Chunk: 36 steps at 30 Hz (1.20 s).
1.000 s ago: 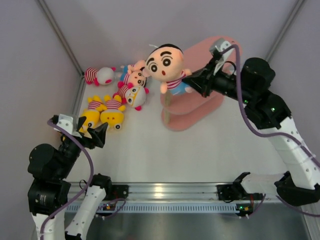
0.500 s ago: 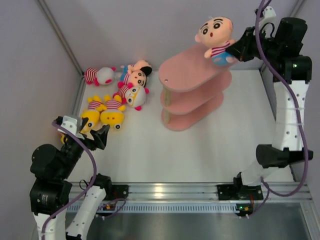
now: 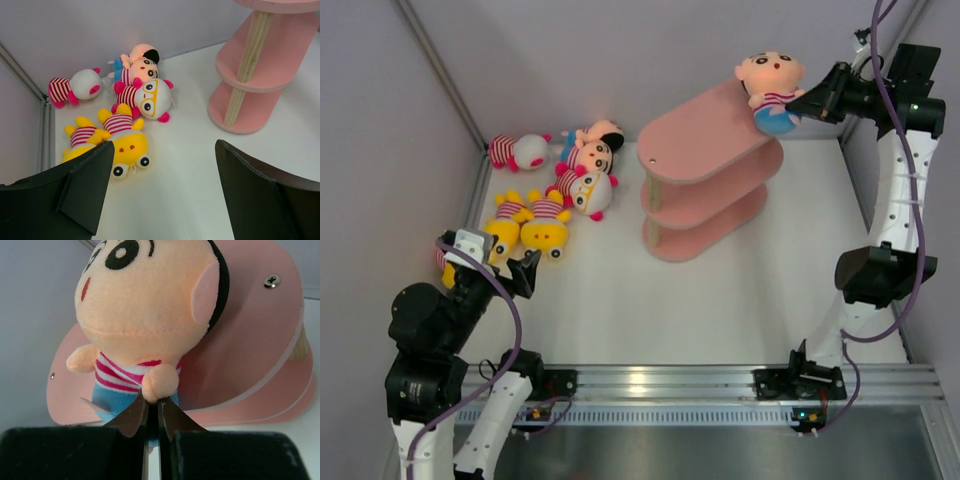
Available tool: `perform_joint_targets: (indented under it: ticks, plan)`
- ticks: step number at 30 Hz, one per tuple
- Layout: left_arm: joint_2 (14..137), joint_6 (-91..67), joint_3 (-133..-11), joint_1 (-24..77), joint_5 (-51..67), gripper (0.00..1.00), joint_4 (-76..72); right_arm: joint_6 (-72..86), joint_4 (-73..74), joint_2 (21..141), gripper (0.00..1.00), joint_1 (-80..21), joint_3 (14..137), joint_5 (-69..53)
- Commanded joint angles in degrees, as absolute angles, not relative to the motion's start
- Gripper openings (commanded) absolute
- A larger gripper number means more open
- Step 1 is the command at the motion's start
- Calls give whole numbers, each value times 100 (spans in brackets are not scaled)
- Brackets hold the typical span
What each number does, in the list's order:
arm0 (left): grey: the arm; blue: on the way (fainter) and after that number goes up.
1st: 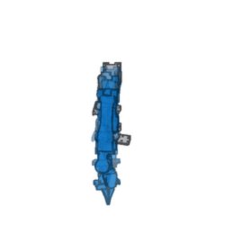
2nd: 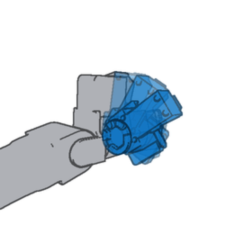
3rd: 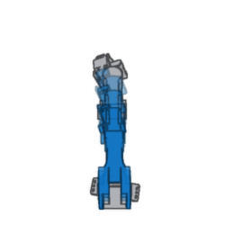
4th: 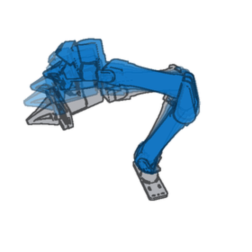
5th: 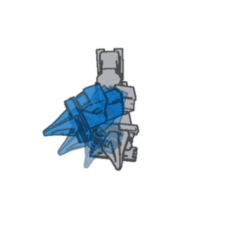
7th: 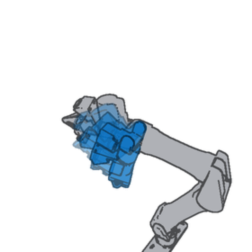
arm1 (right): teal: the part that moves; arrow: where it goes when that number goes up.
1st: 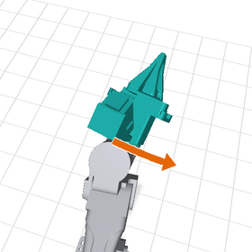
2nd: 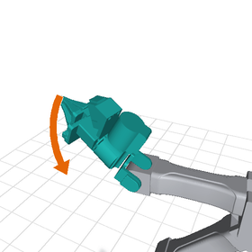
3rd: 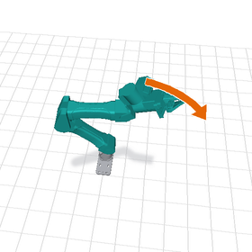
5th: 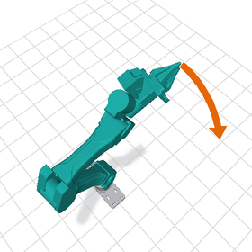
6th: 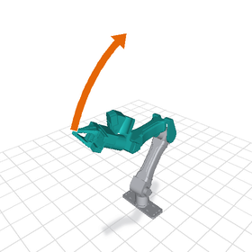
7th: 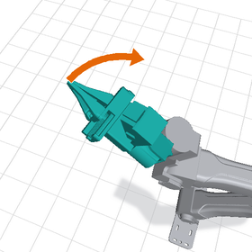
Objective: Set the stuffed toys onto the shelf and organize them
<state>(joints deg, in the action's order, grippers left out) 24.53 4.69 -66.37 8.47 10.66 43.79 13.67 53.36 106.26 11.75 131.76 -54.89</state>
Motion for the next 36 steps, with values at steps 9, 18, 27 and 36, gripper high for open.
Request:
perform_joint_targets:
  ticks: [9,18,27,36]
  plan:
    - [2496,562,-6565,765,1072,88,4236,1776,4790,10732,54,1142,13377,-5731]
    - [2461,598,-6557,747,1090,89,4254,2354,3912,9985,88,1222,13263,-4879]
    - [2417,694,-6530,747,1063,90,4298,2373,3831,9221,100,1310,13009,-3448]
    - [2373,747,-6460,729,1081,90,4298,2461,3041,7226,94,1240,10127,-2381]
